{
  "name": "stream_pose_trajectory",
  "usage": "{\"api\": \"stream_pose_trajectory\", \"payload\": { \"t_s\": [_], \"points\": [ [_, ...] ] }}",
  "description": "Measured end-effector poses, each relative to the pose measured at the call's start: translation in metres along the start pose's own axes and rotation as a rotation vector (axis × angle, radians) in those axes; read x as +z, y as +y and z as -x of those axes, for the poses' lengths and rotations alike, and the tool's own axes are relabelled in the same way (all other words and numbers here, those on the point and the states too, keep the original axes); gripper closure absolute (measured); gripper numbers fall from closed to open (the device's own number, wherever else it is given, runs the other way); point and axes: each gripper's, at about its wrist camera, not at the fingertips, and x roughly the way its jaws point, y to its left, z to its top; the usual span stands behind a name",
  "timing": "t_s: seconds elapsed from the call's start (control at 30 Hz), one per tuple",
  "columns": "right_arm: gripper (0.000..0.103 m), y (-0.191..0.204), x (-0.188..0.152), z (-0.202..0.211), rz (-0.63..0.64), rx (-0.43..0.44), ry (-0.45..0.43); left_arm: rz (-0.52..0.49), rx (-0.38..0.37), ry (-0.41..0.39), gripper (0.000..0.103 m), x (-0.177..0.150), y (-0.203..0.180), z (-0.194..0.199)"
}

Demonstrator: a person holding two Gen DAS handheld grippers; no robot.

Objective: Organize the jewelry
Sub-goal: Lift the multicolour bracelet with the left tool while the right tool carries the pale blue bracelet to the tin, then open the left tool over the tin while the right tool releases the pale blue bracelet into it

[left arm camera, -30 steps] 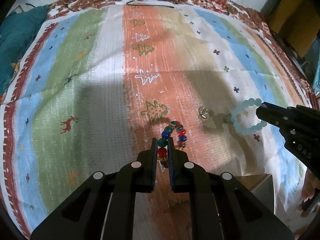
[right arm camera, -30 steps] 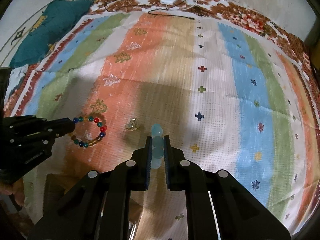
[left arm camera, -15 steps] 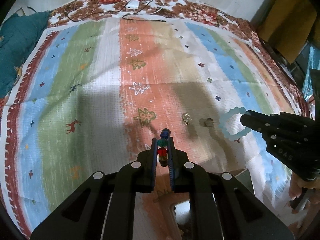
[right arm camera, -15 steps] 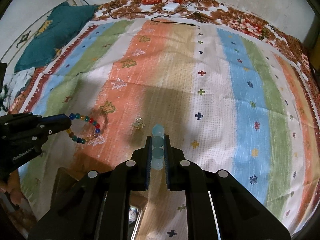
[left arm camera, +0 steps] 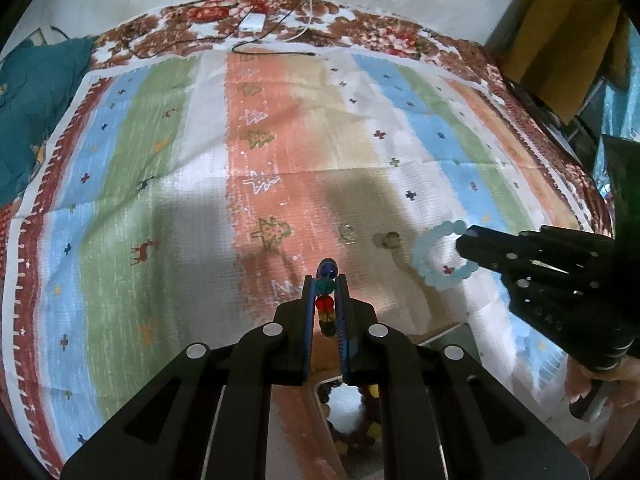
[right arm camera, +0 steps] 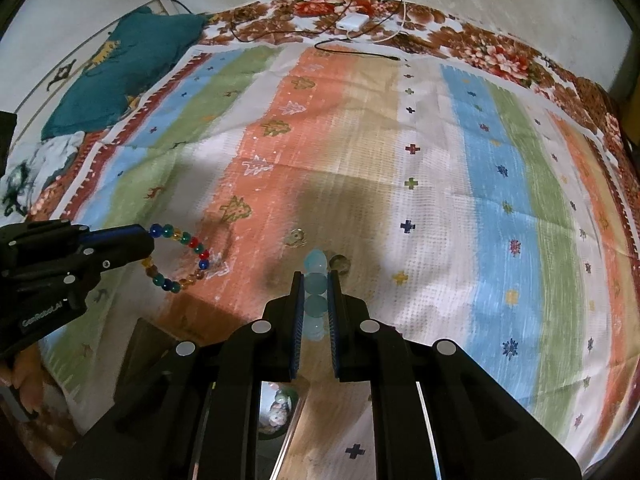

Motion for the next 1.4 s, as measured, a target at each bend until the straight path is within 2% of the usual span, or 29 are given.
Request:
{"api": "stream_pose_trajectory", "payload": {
  "t_s": [0.63, 1.4],
  "points": [
    [0.091, 0.012, -0.013, 0.032, 0.025, 0.020, -0.062, -0.030, -0.021, -0.083, 0.094, -0.023, -0.017, 0.043],
    [0.091, 0.030, -0.043, 0.059, 0.066, 0.061, -0.094, -0.057, -0.040, -0.104, 0.094, -0.046, -0.031, 0.059]
  ]
}}
